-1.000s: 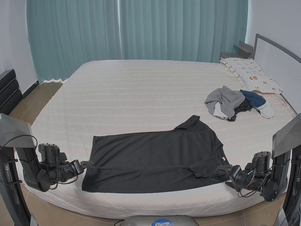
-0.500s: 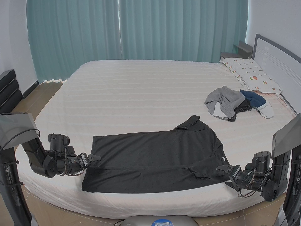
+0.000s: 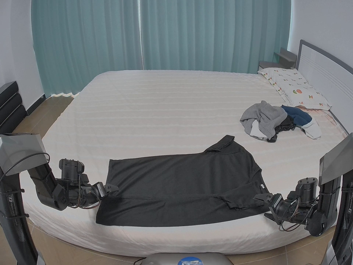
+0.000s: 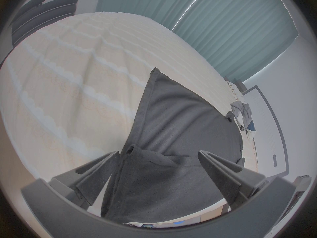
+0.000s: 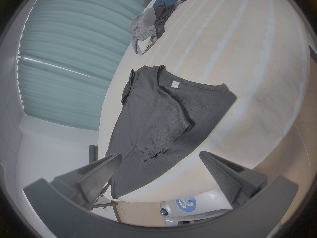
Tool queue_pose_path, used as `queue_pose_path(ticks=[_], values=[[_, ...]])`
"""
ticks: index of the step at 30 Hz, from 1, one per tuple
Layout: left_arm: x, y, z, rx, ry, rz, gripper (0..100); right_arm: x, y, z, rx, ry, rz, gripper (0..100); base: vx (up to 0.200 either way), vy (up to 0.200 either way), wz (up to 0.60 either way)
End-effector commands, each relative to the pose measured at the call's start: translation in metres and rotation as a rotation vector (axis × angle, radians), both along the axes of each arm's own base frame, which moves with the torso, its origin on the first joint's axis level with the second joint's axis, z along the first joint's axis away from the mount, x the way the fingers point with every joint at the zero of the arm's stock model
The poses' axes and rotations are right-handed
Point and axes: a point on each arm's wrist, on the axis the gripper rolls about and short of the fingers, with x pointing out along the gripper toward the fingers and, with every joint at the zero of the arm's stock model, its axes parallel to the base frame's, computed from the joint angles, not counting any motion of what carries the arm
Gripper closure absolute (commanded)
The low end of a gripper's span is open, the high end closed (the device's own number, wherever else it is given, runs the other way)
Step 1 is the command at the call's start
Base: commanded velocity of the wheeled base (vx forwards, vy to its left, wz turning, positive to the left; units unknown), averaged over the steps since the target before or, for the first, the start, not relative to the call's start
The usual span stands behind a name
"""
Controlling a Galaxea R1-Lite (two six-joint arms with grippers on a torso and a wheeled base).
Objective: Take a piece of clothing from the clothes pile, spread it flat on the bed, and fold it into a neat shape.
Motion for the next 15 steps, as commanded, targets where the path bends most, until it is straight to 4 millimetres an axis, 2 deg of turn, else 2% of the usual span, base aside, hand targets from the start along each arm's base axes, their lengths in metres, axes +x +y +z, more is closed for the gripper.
queue_pose_path(ticks=[1,5,6,15], values=[[-0.0003,-0.0042,-0.0056,0.003,0.016,-0.012,0,0.0008,0.0003,0.0008,0.002,-0.013,0.001,0,0.0,0.0,0.0],[-0.0002,-0.0037,-0.0067,0.021,0.018,0.005,0,0.0008,0.0006,0.0008,0.002,-0.013,0.002,0,0.0,0.0,0.0],[-0.0003,-0.0033,-0.0074,0.036,0.02,0.016,100,0.0008,0.0003,0.0008,0.002,-0.013,0.001,0,0.0,0.0,0.0],[-0.0005,-0.001,-0.0047,0.097,0.009,0.069,100,0.0016,0.0014,0.0043,-0.004,-0.033,0.005,0,0.0,0.0,0.0]])
